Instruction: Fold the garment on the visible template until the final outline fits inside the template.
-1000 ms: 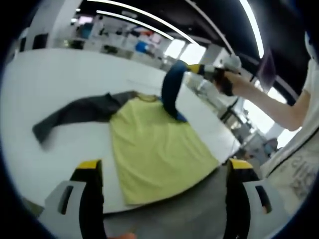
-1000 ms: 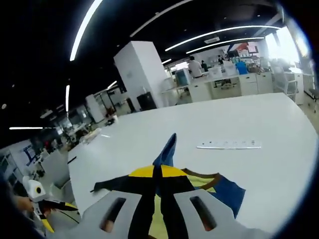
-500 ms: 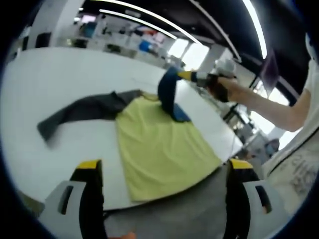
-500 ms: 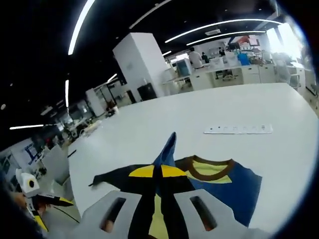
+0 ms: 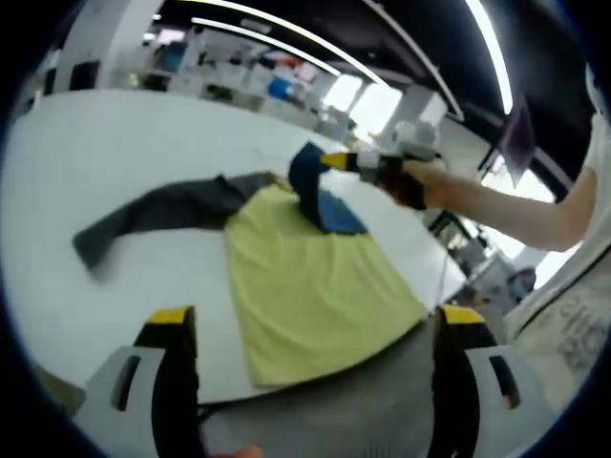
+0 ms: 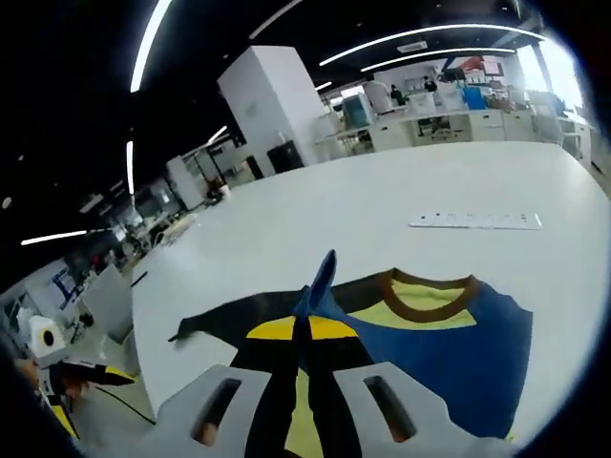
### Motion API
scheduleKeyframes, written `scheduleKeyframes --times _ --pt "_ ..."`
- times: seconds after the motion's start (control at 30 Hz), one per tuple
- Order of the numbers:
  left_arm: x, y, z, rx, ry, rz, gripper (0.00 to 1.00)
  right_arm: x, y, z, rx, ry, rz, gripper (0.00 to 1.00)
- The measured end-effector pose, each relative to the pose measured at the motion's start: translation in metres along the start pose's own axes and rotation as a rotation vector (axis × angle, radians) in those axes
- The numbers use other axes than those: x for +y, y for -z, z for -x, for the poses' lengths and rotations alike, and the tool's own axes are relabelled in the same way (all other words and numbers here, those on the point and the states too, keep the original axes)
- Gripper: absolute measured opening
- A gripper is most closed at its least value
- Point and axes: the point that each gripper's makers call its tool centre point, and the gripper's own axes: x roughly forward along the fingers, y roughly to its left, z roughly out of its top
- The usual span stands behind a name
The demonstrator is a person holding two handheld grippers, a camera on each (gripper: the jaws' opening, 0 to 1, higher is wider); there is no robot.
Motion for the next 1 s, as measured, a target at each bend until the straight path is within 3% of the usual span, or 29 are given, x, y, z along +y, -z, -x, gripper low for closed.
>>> scheduleKeyframes --times 0.57,1.0 --pt "0.002 0.0 0.002 -0.006 -0.008 0.008 0.99 0.012 0.03 -0.023 0.059 -0.001 -0.018 0.03" --pt "0.007 0.001 0.006 -0.011 -0.022 0.015 0.99 0.029 0.048 -0.04 0.095 -0.027 0.02 0.03"
